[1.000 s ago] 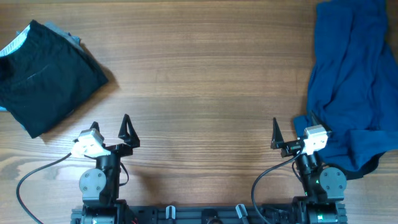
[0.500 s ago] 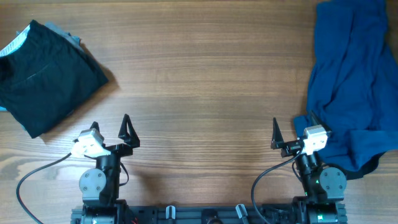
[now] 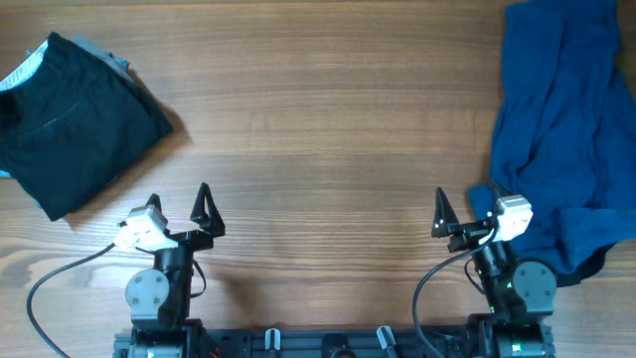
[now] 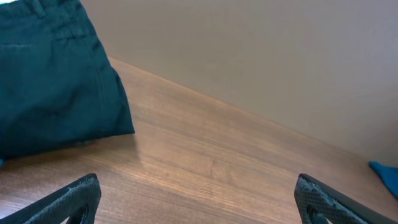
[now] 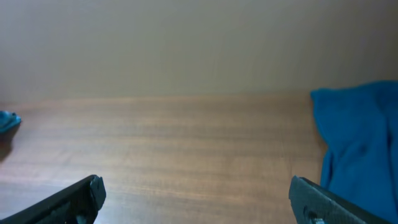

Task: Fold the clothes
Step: 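Reach the right gripper to the blue shirt and grasp it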

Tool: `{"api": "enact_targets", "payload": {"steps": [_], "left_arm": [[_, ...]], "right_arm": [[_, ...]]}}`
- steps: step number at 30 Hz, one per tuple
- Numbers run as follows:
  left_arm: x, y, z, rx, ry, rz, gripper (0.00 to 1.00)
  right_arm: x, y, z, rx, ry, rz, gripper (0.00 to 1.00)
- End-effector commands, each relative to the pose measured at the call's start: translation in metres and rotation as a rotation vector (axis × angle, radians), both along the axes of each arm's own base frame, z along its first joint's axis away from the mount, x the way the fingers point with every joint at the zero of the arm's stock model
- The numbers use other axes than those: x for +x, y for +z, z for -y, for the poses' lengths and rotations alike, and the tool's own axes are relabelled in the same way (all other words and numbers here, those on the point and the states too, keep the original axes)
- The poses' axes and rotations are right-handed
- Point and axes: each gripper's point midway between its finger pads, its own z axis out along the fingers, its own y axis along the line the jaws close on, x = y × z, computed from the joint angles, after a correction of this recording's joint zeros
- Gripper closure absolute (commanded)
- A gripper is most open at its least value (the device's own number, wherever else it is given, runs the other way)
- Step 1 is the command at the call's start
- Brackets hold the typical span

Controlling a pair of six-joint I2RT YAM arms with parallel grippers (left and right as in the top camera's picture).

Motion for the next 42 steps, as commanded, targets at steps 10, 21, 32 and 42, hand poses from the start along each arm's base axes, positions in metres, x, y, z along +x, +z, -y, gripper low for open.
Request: {"api": "enact_targets", "payload": {"steps": [10,21,32,42], "left_arm": [[0.029,0.040,0.004,-0.018,-0.020,-0.474,0.00],[0.038,0.023,0.004,-0.021,-0.018,-0.608,0.00],[0.037,0.022,0.004,-0.024,-0.017,-0.613,0.00],[0.036,0.021,0.004,-0.024,-0.018,-0.620,0.00]], "right_arm": [[0.034,0.002,0.029,-0.058,-0.168,-0.708,0.00],[0.002,-0.111,0.106,-0.003,-0.685,-1.262,0.04],[-0.001,-0.158,0.089,0.088,-0.601,-1.380,0.35],[0.004,-0.172,0.079,0.144,-0.546,-1.345,0.80]]}}
